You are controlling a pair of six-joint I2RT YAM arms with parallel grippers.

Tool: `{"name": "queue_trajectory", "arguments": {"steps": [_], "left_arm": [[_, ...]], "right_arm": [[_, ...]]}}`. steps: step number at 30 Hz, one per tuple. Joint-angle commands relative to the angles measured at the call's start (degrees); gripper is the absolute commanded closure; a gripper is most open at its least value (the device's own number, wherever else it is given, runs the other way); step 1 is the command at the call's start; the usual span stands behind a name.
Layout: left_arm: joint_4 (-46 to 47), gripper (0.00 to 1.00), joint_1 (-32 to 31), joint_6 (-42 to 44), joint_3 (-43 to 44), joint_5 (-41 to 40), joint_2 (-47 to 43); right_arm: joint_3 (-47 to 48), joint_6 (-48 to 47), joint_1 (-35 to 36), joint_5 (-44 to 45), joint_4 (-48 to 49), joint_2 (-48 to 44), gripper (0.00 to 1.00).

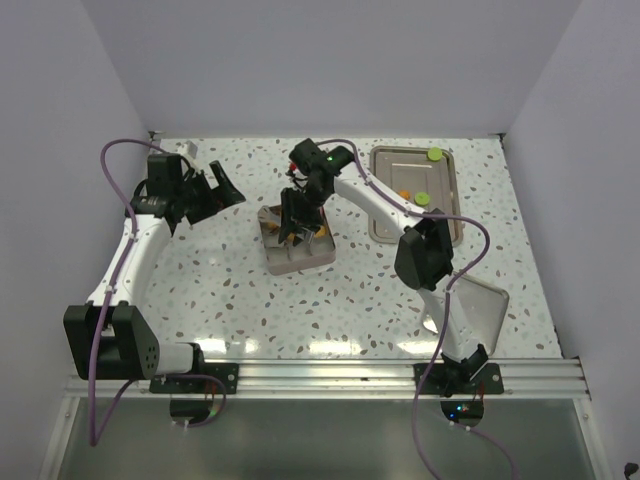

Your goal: Pack the cookies

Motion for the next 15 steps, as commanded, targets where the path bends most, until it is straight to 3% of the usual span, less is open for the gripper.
{"name": "queue_trajectory", "arguments": {"steps": [1, 15], "left_arm": [[1.3, 0.04, -0.2, 1.3, 0.0, 0.3, -1.3], [1.2, 0.04, -0.2, 1.1, 0.2, 0.2, -1.2]], "right_arm": [[3.3, 0.6, -0.1, -1.7, 1.9, -0.4, 0.59], [4.6, 0.9, -0.2, -2.0, 1.6, -0.7, 0.52]]}}
